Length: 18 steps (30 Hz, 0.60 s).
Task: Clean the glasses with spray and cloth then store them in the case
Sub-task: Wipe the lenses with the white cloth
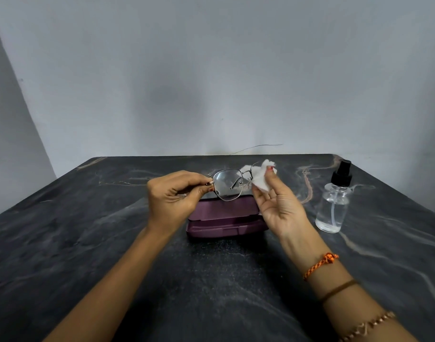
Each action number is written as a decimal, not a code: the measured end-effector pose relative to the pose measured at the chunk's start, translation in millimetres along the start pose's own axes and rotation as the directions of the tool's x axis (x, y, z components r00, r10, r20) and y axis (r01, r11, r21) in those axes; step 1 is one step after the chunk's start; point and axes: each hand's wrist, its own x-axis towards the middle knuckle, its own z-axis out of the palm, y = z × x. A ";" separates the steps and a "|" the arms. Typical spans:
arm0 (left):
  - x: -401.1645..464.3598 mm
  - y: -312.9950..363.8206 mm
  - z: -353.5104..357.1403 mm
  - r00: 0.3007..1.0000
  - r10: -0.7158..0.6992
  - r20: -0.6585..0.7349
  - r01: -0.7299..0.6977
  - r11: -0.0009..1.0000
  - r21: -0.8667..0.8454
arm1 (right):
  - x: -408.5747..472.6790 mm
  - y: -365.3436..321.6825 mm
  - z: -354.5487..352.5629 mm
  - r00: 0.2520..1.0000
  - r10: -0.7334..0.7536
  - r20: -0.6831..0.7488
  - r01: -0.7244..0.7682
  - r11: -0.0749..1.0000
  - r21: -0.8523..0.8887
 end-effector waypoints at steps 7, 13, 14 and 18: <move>1.4 -0.4 -2.2 1.000 0.020 -0.004 -0.020 1.000 0.018 | -2.7 -0.9 3.1 0.994 0.054 0.097 -0.051 0.998 -0.029; 2.1 -5.1 -6.0 1.000 0.021 0.002 -0.021 0.998 0.060 | -5.6 1.2 7.1 0.998 0.035 0.054 -0.031 0.997 -0.064; 1.9 -4.6 -5.3 1.000 0.025 0.011 -0.026 0.998 0.060 | -5.4 1.5 7.2 0.999 0.014 0.032 -0.012 0.998 -0.054; 1.1 -1.5 -1.7 0.995 0.067 0.069 -0.071 0.996 0.057 | -3.3 0.8 3.8 0.995 -0.089 -0.051 0.080 0.984 -0.160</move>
